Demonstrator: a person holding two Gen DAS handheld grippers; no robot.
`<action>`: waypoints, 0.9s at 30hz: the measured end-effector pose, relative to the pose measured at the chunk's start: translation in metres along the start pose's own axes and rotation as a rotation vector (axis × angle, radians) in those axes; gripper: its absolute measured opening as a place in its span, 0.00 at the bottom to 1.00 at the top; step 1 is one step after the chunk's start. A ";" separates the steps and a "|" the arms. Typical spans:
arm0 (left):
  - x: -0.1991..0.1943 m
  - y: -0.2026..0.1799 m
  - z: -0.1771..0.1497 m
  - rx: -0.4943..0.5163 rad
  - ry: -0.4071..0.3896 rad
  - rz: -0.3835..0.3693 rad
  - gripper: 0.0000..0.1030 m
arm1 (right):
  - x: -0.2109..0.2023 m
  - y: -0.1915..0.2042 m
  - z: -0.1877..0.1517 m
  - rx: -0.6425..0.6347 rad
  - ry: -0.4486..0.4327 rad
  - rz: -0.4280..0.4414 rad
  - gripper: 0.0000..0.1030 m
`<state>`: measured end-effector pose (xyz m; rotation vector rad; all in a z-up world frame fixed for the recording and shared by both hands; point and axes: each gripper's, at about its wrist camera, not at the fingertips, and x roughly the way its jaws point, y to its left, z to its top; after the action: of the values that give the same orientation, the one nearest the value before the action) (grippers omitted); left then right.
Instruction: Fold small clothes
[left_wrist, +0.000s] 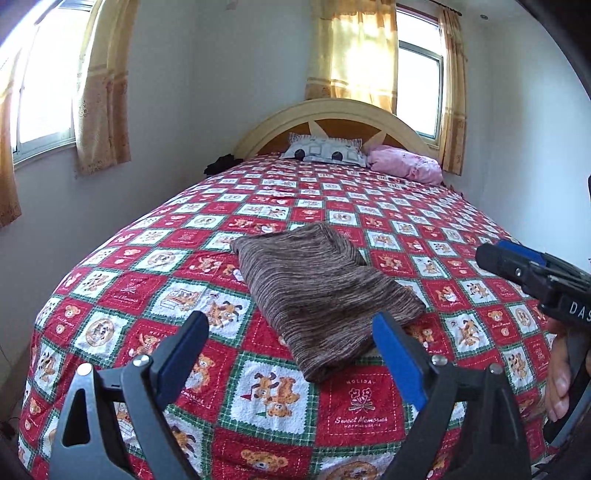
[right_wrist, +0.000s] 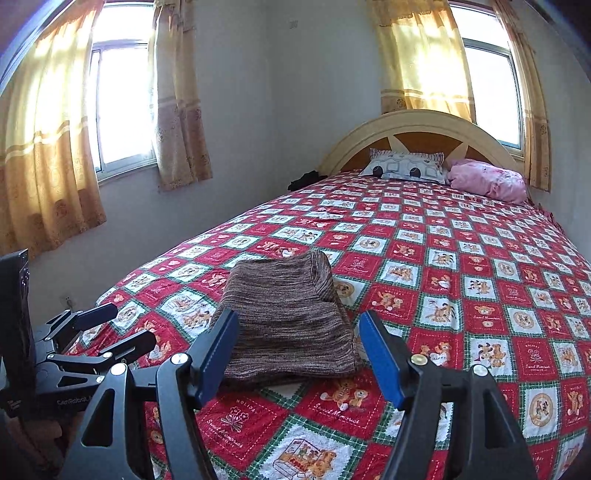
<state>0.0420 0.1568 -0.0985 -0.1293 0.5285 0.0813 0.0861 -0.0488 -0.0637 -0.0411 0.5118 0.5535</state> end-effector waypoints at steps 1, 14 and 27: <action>0.000 0.000 0.000 -0.001 0.001 -0.002 0.90 | -0.001 0.001 -0.001 -0.002 -0.001 0.002 0.67; 0.002 0.000 -0.001 0.007 0.009 0.008 0.90 | -0.005 0.003 -0.003 -0.007 -0.007 0.013 0.67; 0.002 0.001 0.001 0.015 0.002 0.018 0.98 | -0.014 0.006 -0.001 -0.016 -0.045 0.005 0.67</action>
<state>0.0437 0.1581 -0.0989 -0.1104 0.5317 0.0949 0.0723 -0.0509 -0.0569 -0.0425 0.4639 0.5619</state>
